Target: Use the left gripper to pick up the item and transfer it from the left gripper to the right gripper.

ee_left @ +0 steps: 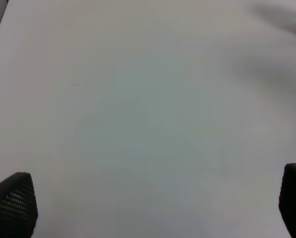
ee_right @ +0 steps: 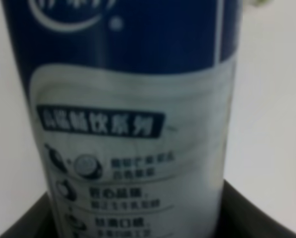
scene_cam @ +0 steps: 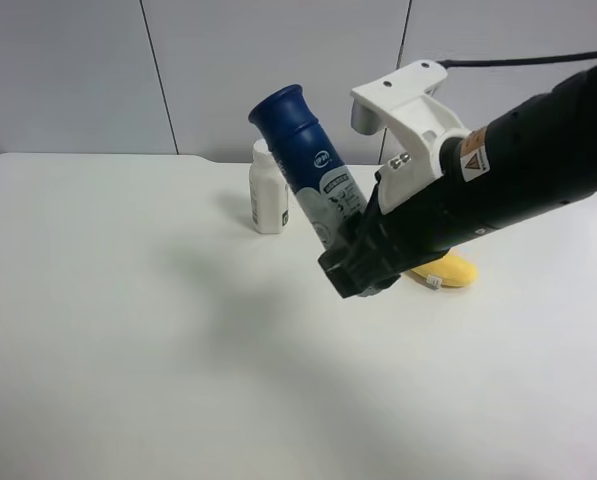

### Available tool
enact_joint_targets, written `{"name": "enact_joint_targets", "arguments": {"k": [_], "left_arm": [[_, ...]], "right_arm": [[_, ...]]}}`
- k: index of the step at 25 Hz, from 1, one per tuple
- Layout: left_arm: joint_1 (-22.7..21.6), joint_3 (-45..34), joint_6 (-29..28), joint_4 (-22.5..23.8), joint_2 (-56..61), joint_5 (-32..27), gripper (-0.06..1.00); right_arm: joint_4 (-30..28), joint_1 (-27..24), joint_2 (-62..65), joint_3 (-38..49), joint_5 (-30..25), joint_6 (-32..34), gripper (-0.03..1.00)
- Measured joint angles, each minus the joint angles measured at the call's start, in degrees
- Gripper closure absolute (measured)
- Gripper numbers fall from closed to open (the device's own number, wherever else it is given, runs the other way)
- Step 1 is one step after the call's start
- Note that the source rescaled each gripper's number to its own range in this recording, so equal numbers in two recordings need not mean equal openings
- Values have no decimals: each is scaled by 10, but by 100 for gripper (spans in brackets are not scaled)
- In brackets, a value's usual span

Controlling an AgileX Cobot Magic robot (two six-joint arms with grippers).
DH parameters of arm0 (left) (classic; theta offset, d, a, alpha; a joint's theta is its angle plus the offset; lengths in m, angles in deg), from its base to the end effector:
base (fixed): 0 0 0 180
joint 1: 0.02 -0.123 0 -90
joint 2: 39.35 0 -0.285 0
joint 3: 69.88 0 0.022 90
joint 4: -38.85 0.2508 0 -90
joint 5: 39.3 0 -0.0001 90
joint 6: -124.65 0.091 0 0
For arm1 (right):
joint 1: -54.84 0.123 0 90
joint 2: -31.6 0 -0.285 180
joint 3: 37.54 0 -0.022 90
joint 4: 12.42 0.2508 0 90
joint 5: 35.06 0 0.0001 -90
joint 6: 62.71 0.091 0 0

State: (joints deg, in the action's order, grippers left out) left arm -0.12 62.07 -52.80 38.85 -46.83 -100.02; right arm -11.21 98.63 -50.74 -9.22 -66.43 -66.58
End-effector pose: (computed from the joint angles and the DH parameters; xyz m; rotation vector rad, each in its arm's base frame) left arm -0.0067 0.0000 0.2798 0.0434 2.0286 0.0292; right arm 0.1873 0.1809 0.2658 -0.9962 2.2998 0.3146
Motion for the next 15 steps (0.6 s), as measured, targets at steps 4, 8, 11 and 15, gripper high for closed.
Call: {"name": "enact_joint_targets", "arguments": {"k": [4, 8, 11, 15], "left_arm": [[0, 0, 0, 0, 0, 0, -5], [0, 0, 0, 0, 0, 0, -5], [0, 0, 0, 0, 0, 0, -5], [0, 0, 0, 0, 0, 0, -5]], "right_arm": [[-132, 0, 0, -48, -115, 104, 97], [-166, -9, 0, -79, -183, 127, 97], [-155, -53, 0, -82, -194, 130, 97], [-101, -150, 0, -82, -202, 82, 97]]}}
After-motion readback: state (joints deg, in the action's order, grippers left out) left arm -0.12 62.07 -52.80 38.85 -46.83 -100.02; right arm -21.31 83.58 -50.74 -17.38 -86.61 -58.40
